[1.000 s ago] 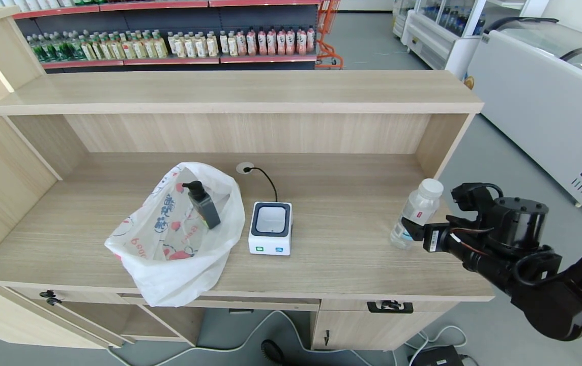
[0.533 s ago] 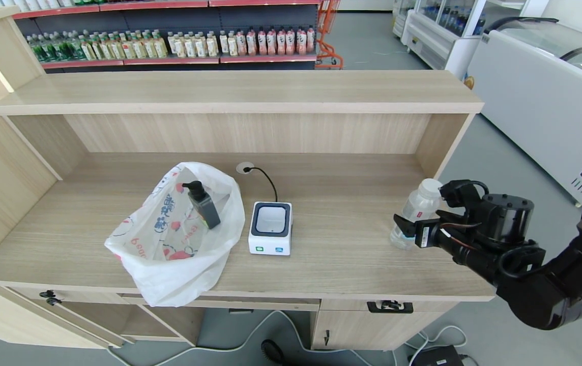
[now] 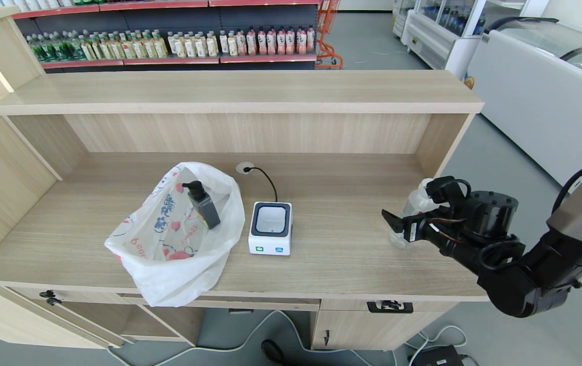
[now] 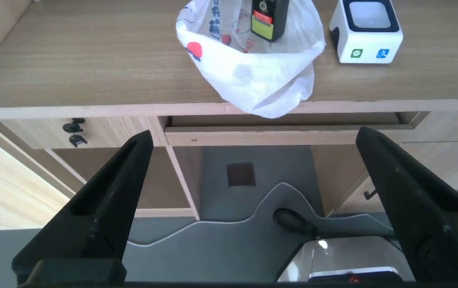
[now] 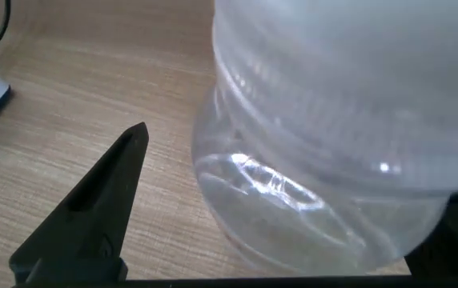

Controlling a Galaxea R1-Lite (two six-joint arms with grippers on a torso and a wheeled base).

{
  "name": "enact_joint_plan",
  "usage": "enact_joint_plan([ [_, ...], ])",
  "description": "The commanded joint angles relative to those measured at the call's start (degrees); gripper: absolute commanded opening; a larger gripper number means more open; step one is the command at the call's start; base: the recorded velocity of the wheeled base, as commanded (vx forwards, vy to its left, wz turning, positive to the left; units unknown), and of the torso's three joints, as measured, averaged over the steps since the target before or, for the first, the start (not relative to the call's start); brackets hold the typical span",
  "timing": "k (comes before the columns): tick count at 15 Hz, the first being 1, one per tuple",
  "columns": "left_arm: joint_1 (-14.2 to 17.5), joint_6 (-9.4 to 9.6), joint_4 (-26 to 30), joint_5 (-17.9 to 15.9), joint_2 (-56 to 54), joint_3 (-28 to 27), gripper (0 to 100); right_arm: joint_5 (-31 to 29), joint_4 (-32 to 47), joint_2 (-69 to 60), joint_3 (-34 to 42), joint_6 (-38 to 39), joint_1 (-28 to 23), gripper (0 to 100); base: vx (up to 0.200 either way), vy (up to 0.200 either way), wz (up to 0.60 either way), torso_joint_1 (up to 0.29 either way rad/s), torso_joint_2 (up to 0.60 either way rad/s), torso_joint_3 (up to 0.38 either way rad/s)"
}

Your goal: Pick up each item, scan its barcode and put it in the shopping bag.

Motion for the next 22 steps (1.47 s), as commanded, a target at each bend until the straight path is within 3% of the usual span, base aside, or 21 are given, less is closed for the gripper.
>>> enact_joint_plan([
  [1,0.0,0.00,0.0,0.0,0.0,0.0,100,0.3,-1.0,2.4,-1.4,-0.2,0.0,100,0.000,0.000,0.00,0.000,0.00,0.000],
  [4,0.0,0.00,0.0,0.0,0.1,0.0,100,1.9,-2.4,4.2,-2.2,-1.6,-0.1,100,0.000,0.000,0.00,0.000,0.00,0.000],
  [5,0.0,0.00,0.0,0.0,0.0,0.0,100,2.3,-2.4,4.4,-2.3,-2.0,-0.1,0,0.000,0.000,0.00,0.000,0.00,0.000],
  [10,0.0,0.00,0.0,0.0,0.0,0.0,100,3.3,-3.8,5.1,-3.4,-3.1,-0.8,0,0.000,0.000,0.00,0.000,0.00,0.000],
  [14,0.0,0.00,0.0,0.0,0.0,0.0,100,10.0,-5.3,4.5,-3.3,-8.3,-2.6,0,0.000,0.000,0.00,0.000,0.00,0.000],
  [17,0.0,0.00,0.0,0.0,0.0,0.0,100,12.5,-5.9,1.2,-4.2,-7.4,-4.1,0,0.000,0.000,0.00,0.000,0.00,0.000],
  [20,0.0,0.00,0.0,0.0,0.0,0.0,100,14.7,11.1,-11.5,-8.0,3.3,-4.6,0,0.000,0.000,0.00,0.000,0.00,0.000],
  [21,0.0,0.00,0.0,0.0,0.0,0.0,100,20.2,26.2,-21.3,-11.6,9.7,-4.5,0,0.000,0.000,0.00,0.000,0.00,0.000],
  [22,0.0,0.00,0.0,0.0,0.0,0.0,100,26.9,34.9,-27.6,-14.4,13.2,-4.2,0,0.000,0.000,0.00,0.000,0.00,0.000],
])
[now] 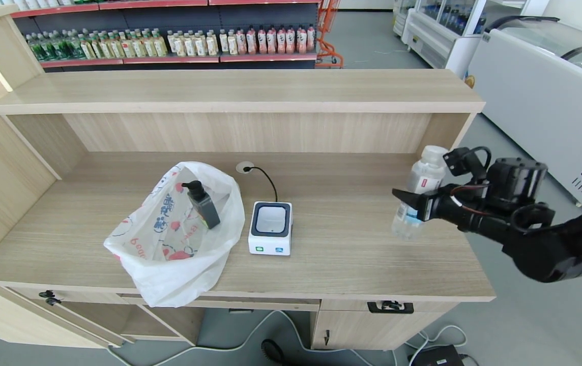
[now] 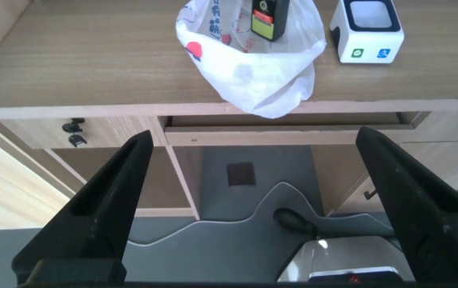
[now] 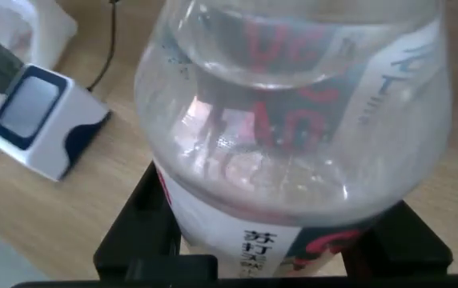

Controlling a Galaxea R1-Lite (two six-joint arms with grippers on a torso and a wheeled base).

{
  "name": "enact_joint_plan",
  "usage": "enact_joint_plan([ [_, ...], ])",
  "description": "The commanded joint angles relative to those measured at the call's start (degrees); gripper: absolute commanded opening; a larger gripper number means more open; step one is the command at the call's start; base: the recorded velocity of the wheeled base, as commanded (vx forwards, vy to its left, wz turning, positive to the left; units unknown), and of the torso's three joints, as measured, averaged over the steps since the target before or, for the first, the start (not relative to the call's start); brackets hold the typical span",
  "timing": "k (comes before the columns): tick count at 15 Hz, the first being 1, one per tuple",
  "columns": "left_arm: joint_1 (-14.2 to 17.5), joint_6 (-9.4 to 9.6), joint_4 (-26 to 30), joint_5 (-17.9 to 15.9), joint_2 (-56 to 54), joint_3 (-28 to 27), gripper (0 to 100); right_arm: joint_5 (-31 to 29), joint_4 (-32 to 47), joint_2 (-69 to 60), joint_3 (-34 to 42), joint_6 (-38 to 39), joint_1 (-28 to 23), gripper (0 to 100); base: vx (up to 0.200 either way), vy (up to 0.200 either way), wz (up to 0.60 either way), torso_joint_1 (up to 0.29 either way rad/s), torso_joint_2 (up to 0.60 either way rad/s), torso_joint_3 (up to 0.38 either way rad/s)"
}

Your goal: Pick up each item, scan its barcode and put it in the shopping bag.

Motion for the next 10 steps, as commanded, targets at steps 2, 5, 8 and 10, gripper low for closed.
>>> enact_joint_plan([
  [2,0.0,0.02,0.0,0.0,0.0,0.0,100,19.5,24.2,-25.8,-7.5,9.9,1.7,0,0.000,0.000,0.00,0.000,0.00,0.000],
  [5,0.0,0.02,0.0,0.0,0.0,0.0,100,25.8,24.4,-30.2,-5.9,7.2,8.3,0,0.000,0.000,0.00,0.000,0.00,0.000],
  [8,0.0,0.02,0.0,0.0,0.0,0.0,100,31.4,24.8,-32.8,-6.7,11.8,14.7,0,0.000,0.000,0.00,0.000,0.00,0.000],
  [10,0.0,0.02,0.0,0.0,0.0,0.0,100,31.4,24.8,-34.2,-7.4,13.5,18.9,0,0.000,0.000,0.00,0.000,0.00,0.000],
])
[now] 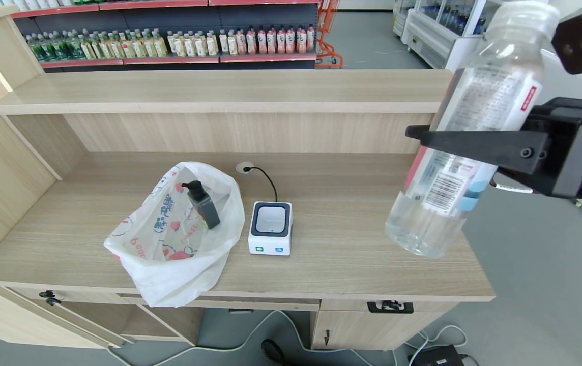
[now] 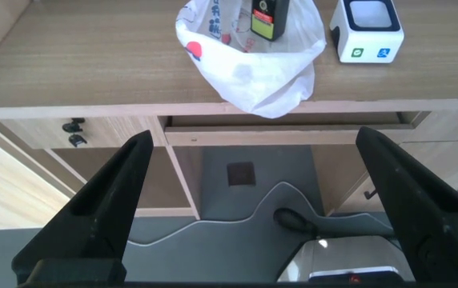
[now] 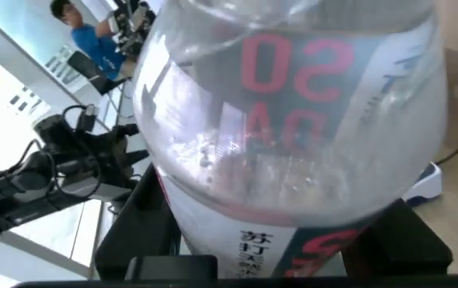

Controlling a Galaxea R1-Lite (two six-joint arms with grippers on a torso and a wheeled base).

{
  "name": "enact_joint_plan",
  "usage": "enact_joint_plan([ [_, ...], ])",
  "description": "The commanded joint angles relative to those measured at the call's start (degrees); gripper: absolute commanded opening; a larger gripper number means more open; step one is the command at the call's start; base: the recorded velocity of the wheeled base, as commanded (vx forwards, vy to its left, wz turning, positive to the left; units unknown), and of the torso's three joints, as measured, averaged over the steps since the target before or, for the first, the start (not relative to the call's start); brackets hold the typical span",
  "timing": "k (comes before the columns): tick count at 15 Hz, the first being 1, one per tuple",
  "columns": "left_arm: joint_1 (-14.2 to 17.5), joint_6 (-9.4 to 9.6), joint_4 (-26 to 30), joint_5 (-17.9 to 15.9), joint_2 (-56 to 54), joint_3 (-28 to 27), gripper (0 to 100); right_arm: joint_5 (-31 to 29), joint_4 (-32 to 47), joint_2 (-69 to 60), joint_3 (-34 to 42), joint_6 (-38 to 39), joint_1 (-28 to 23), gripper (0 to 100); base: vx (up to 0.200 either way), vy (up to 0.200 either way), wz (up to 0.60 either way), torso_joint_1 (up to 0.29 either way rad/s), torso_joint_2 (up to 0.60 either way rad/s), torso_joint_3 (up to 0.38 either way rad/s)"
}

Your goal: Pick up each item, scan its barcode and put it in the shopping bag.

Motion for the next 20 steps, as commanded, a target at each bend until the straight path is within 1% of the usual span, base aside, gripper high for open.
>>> enact_joint_plan([
  [1,0.0,0.00,0.0,0.0,0.0,0.0,100,0.2,0.1,-3.1,-0.4,0.9,3.5,0,0.000,0.000,0.00,0.000,0.00,0.000],
  [2,0.0,0.00,0.0,0.0,0.0,0.0,100,0.2,0.2,-4.3,-0.3,2.5,5.4,0,0.000,0.000,0.00,0.000,0.00,0.000],
  [6,0.0,0.00,0.0,0.0,0.0,0.0,100,0.3,2.8,-8.5,-1.9,13.5,8.2,0,0.000,0.000,0.00,0.000,0.00,0.000],
  [8,0.0,0.00,0.0,0.0,0.0,0.0,100,0.3,5.9,-8.7,-3.9,14.0,10.1,0,0.000,0.000,0.00,0.000,0.00,0.000],
  [9,0.0,0.00,0.0,0.0,0.0,0.0,100,0.0,8.5,-8.9,-6.0,14.1,12.2,0,0.000,0.000,0.00,0.000,0.00,0.000],
  [12,0.0,0.00,0.0,0.0,0.0,0.0,100,0.0,9.9,-9.6,-6.1,14.2,13.1,0,0.000,0.000,0.00,0.000,0.00,0.000],
  [14,0.0,0.00,0.0,0.0,0.0,0.0,100,0.2,13.4,-10.8,-6.3,14.2,14.0,0,0.000,0.000,0.00,0.000,0.00,0.000],
  [20,0.0,0.00,0.0,0.0,0.0,0.0,100,0.3,14.1,-14.2,-1.7,13.9,14.6,0,0.000,0.000,0.00,0.000,0.00,0.000],
])
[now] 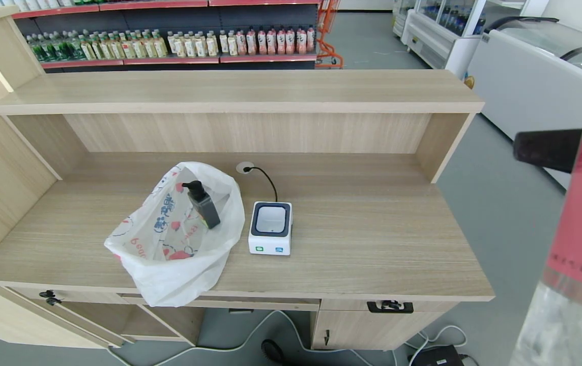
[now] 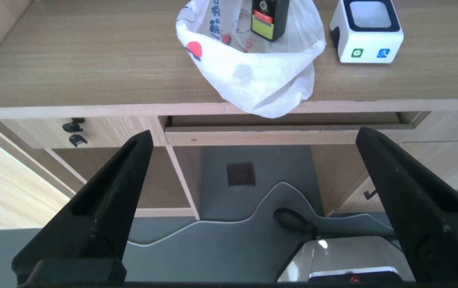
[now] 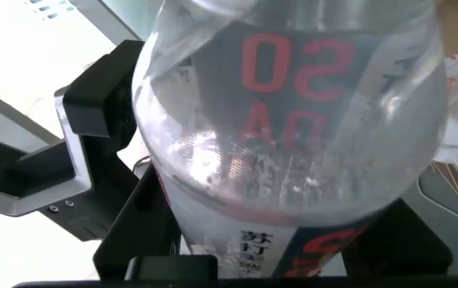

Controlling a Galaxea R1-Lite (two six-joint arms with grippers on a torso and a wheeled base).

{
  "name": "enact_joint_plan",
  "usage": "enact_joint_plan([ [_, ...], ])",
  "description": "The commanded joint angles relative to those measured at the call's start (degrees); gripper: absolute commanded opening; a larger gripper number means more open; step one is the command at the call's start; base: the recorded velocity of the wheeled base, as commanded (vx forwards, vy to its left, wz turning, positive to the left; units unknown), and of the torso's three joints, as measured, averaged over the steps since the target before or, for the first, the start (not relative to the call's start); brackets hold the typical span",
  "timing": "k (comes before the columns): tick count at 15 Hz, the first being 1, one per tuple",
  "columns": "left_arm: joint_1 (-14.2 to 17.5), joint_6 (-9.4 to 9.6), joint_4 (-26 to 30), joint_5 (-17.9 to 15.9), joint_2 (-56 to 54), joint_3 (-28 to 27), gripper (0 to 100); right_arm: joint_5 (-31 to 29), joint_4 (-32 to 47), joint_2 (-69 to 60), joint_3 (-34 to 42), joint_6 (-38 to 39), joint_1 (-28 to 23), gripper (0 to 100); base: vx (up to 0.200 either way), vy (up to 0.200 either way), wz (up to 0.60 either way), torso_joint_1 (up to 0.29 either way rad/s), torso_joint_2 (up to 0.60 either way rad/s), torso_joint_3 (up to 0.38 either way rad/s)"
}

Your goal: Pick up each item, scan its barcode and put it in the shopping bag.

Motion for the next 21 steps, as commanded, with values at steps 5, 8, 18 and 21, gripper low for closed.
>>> enact_joint_plan([
  [5,0.0,0.00,0.0,0.0,0.0,0.0,100,0.1,1.1,-2.8,1.7,-0.1,0.1,0,0.000,0.000,0.00,0.000,0.00,0.000],
  [8,0.0,0.00,0.0,0.0,0.0,0.0,100,0.1,1.1,-3.3,1.6,-0.1,0.0,0,0.000,0.000,0.00,0.000,0.00,0.000],
  [18,0.0,0.00,0.0,0.0,0.1,0.0,100,-0.2,1.4,-3.2,2.9,-5.5,-1.9,0,0.000,0.000,0.00,0.000,0.00,0.000],
  [21,0.0,0.00,0.0,0.0,0.0,0.0,100,-1.6,10.3,-1.0,5.4,-33.0,-16.9,0,0.000,0.000,0.00,0.000,0.00,0.000],
])
